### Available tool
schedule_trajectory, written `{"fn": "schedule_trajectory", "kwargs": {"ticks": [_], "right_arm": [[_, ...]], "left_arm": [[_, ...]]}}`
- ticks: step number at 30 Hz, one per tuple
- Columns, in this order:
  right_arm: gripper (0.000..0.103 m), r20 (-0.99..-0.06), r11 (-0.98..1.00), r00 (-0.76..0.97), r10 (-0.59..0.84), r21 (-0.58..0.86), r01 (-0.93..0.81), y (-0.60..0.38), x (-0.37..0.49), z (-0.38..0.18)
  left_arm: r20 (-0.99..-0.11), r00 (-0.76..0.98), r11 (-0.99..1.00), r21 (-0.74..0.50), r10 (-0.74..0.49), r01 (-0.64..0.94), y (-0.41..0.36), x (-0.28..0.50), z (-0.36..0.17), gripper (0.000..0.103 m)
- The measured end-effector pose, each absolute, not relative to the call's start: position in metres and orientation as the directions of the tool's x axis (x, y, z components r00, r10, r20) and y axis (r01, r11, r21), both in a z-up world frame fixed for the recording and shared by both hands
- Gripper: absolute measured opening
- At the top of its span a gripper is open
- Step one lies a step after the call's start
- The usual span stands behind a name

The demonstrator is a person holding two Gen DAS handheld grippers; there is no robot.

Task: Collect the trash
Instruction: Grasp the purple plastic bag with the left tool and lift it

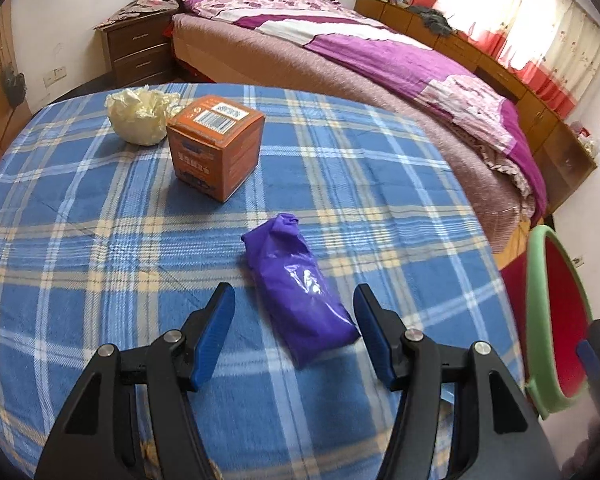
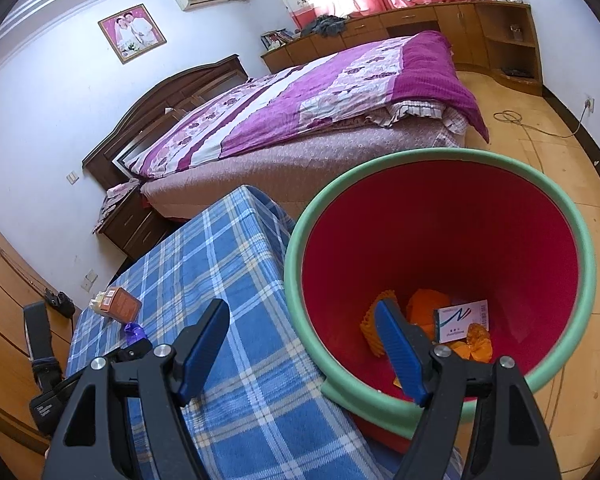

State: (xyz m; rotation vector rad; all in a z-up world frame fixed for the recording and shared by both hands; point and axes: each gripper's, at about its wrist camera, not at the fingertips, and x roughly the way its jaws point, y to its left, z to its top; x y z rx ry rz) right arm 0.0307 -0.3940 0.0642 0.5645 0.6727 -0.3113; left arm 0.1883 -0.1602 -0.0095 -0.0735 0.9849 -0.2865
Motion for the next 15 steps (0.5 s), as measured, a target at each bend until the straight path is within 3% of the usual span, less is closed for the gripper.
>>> {"fn": "schedule_trajectory", "kwargs": {"ticks": [10,15], "right_arm": [[0.077,-0.675,0.809,0.734,-0.071,0.392,0.438,-0.391,0.036,0.057],[0.077,-0.672,0.819,0.738,-0.063,0.388,0.423,-0.384,0.036,0.060]], "left_arm": [[-0.813,0.542,0.970,-0.108,-0.211,0.216,-0.168,0.189,-0.011,0.055],[-0.809,0.557,0.974,-0.082,-0.189,0.212,-0.163,0.187,-0.011,0.032]]}}
